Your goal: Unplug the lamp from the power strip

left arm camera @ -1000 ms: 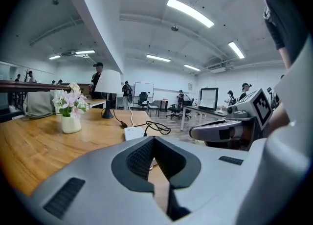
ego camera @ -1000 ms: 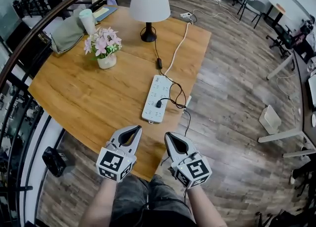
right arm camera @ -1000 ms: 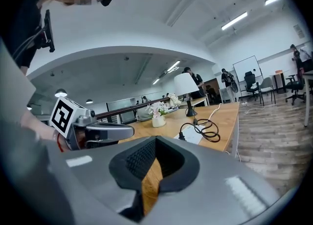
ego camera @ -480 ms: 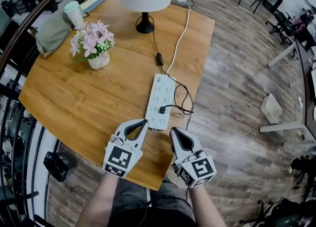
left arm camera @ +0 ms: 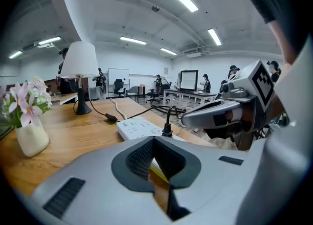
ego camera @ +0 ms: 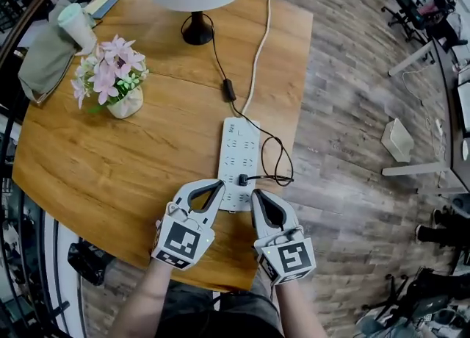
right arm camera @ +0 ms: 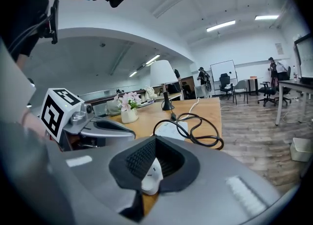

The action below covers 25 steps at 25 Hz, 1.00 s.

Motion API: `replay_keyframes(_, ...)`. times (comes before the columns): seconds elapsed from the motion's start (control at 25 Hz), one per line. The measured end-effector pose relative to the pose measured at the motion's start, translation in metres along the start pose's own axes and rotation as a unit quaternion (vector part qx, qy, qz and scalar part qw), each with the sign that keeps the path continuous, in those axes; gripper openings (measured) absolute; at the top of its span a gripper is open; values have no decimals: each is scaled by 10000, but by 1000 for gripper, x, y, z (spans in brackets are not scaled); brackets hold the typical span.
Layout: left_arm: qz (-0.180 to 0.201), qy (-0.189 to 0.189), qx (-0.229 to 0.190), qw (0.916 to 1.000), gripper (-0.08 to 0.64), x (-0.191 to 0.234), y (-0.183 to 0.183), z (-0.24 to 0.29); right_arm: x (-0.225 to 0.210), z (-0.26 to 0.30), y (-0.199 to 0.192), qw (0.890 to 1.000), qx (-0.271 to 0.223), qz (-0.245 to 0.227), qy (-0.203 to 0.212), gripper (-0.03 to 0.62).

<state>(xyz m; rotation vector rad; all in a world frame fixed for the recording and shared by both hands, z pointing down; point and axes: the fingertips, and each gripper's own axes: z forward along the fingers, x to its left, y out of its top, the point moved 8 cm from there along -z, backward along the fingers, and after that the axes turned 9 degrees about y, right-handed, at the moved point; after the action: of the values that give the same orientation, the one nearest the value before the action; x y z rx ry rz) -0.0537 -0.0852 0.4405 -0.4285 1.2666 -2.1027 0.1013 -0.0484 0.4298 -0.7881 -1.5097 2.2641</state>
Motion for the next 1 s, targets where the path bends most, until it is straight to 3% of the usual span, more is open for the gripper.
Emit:
replay_keyframes(0.2,251,-231,-21,9994,-6,7,4,15,5,14,1,9998,166,-75,-124,8)
replay_keyframes(0.28,296,-324,-44,9990,-6,7,5,19,7,19,-1,9995,288,-43,-124,106)
replay_keyframes(0.6,598,-410,-23,9974,-6,6,-3,31,4,38,-5,9964,594,30,-599,110)
replay_keyframes(0.88,965,-391,-55,9946,-6,4,-4,37,11,50,-5,9894,950,-376,-1033,91)
replay_keyframes(1.0,1146,-403,-74,9926,-6,1,-3,38,14,53,-6,9863,991,-298,-1287,91)
